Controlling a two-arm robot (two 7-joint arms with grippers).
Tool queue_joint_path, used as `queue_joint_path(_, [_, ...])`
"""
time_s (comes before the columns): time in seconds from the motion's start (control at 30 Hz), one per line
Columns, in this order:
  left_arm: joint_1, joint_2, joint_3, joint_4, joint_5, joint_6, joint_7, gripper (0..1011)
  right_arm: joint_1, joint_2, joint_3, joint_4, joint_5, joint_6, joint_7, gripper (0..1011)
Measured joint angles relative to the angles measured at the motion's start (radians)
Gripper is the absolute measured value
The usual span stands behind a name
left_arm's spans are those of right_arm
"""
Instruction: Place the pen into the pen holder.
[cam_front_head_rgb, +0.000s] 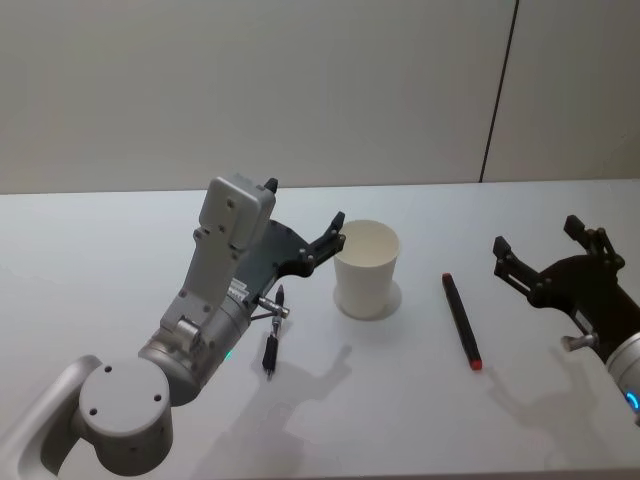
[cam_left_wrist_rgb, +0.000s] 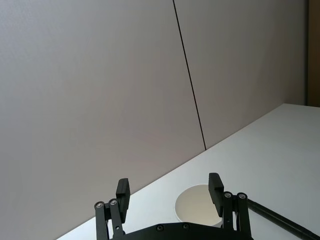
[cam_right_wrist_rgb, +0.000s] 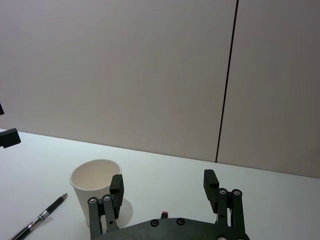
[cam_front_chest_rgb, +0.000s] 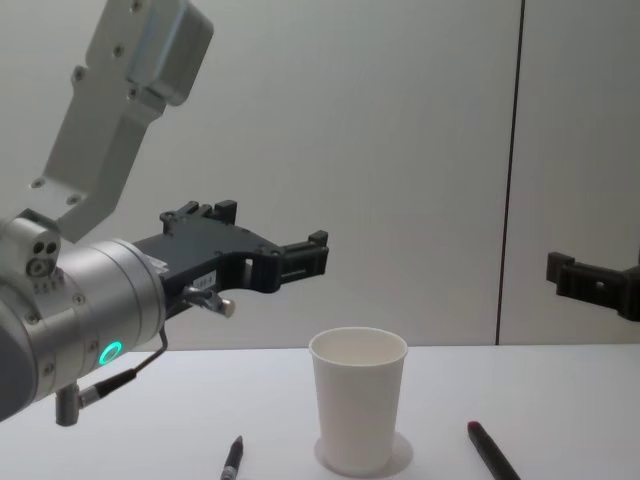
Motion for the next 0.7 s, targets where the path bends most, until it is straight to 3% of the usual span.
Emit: queue_joint_path(0.7, [0.0, 0.0, 0.0, 0.0, 0.0, 0.0, 0.0, 1003, 0.019, -0.016, -0.003, 0.013, -0.006, 0.006, 0.0, 1002])
